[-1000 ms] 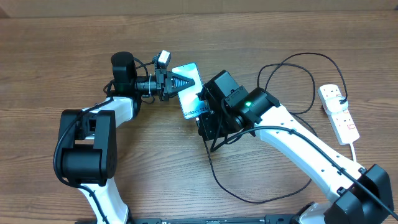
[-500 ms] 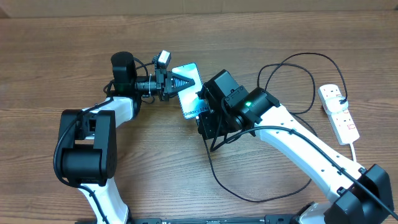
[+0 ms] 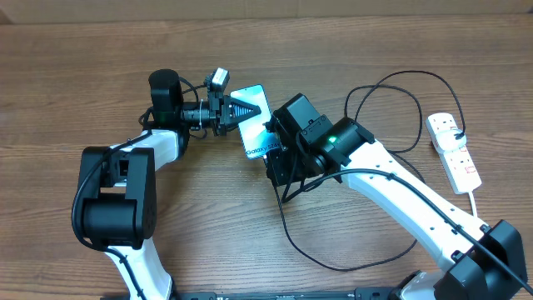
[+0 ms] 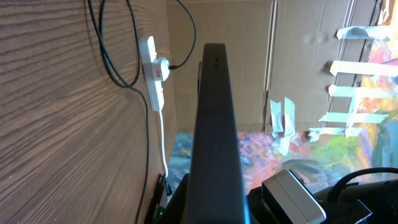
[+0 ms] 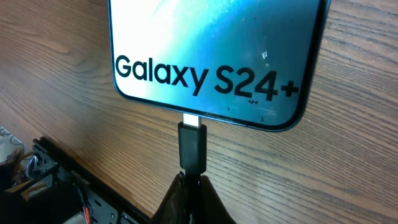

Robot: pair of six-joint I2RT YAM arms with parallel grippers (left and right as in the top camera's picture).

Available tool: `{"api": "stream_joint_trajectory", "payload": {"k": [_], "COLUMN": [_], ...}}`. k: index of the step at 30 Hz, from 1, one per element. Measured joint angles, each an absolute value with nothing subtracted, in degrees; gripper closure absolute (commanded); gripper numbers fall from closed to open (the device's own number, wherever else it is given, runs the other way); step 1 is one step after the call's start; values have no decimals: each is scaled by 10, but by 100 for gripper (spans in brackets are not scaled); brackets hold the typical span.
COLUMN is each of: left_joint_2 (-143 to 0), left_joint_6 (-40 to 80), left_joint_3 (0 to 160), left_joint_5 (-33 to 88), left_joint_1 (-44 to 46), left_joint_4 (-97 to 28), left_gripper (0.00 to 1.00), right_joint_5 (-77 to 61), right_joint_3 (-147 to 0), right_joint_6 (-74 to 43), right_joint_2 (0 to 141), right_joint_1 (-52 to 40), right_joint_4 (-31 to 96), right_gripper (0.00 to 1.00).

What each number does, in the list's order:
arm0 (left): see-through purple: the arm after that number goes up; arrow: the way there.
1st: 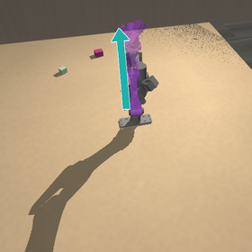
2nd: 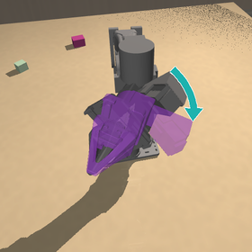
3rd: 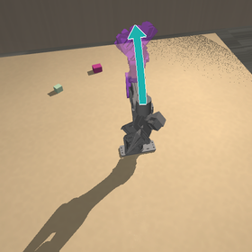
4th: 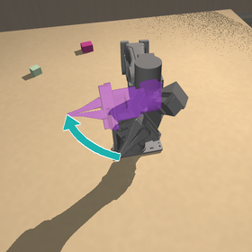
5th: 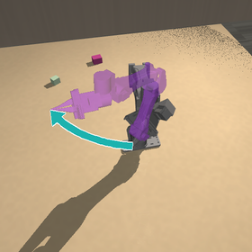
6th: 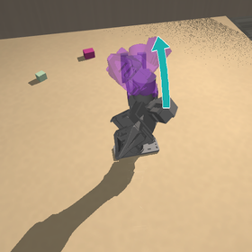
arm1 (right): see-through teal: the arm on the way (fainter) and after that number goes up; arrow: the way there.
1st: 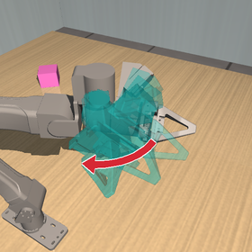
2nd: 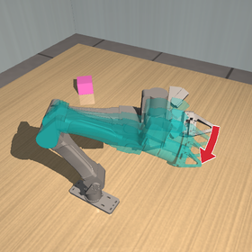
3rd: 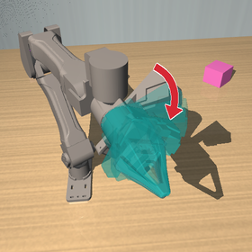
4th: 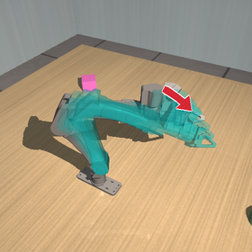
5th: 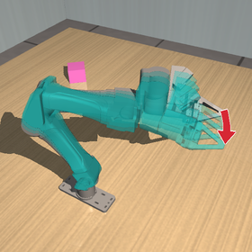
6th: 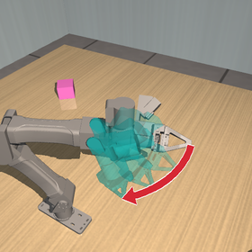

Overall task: Plug charger to phone and switch on socket
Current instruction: 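Push the plug with the right gripper into the phone's port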

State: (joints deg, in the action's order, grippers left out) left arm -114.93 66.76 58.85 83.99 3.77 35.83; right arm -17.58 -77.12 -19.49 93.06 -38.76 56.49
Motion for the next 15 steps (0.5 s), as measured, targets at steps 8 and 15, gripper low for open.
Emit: {"api": "stream_joint_trajectory", "payload": {"k": [8, 15], "left_joint_2": [-1149, -1149], "left_joint_6": [672, 672], "left_joint_3": [588, 588], "left_joint_5": [840, 842], "left_joint_1": [38, 37], "left_joint_4": [358, 359], "left_gripper": [96, 96], "right_joint_5": [-176, -176], "right_joint_3": [-771, -771], "right_joint_6": [-195, -195], "right_joint_2": [931, 931], "right_joint_1": [-388, -388], "right_joint_4": [561, 548], "right_gripper": [96, 96]}}
